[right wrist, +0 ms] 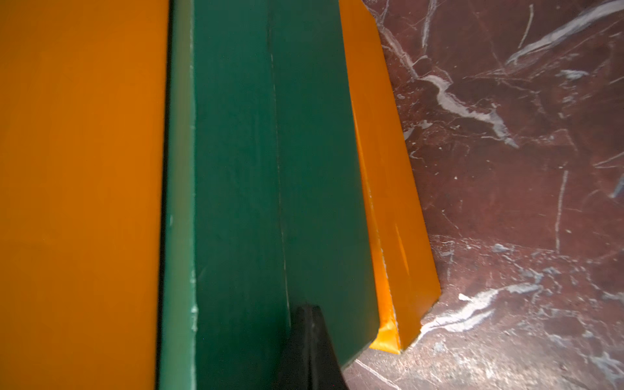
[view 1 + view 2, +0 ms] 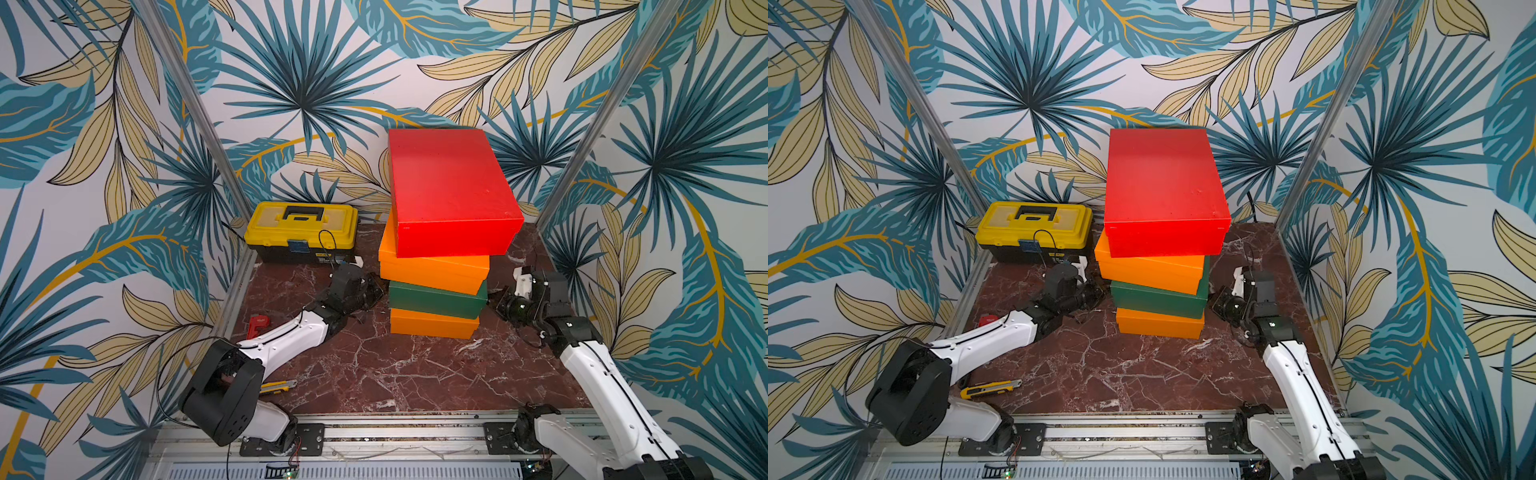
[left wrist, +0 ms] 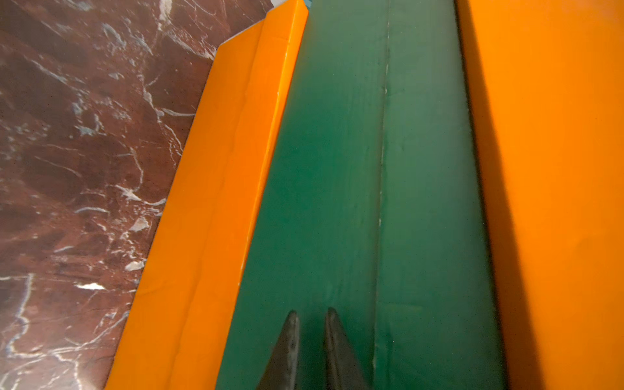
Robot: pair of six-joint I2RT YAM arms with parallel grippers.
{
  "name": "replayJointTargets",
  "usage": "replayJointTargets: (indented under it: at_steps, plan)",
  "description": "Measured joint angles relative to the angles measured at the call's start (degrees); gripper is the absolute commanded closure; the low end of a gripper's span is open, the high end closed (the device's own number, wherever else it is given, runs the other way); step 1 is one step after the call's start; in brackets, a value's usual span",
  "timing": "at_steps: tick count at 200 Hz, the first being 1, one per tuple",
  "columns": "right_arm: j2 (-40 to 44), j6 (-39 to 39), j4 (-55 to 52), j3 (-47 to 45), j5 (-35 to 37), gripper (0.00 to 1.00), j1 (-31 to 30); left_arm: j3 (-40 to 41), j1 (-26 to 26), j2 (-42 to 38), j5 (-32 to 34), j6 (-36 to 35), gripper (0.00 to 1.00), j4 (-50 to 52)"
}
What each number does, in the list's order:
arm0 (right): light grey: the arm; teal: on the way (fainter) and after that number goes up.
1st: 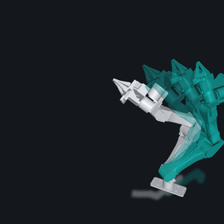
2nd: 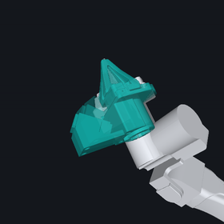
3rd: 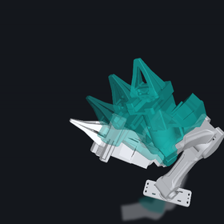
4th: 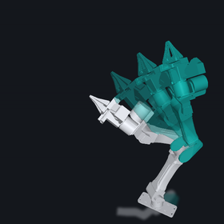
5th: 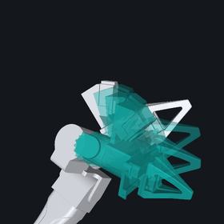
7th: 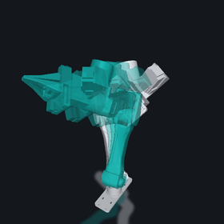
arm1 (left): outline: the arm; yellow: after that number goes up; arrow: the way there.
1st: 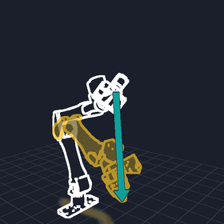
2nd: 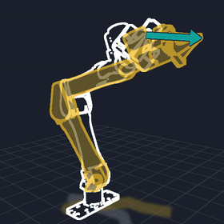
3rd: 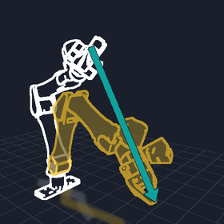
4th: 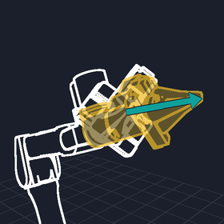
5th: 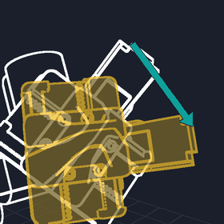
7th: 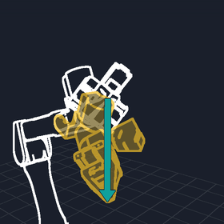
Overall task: Stack the shoeboxes
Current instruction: Adjust the shoebox.
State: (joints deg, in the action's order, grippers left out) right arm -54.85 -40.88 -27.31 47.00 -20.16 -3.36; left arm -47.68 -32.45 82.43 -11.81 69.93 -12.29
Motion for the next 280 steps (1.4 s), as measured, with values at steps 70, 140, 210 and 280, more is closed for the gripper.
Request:
replayJointTargets:
  at_steps: [70, 140, 210, 280]
  plan:
    - [2.82, 0.0, -0.83, -2.19, 0.87, 1.0, -0.02, 4.59, -2.54, -4.24, 2.32, 1.49, 0.83, -0.79]
    - [2.89, 0.39, -1.14, -2.16, 1.33, 1.0, -0.02, 4.76, -2.78, -3.39, 2.62, 1.51, 0.82, -0.98]
    - [-1.03, 1.11, -1.57, -0.83, 2.08, 1.0, -0.02, 4.72, -2.89, -2.73, 2.67, 1.55, 0.82, -1.03]
    - [-3.21, 2.38, -2.4, 0.83, 2.78, 1.0, 0.0, 4.55, -4.35, -2.71, 5.16, 2.08, 0.82, -0.9]
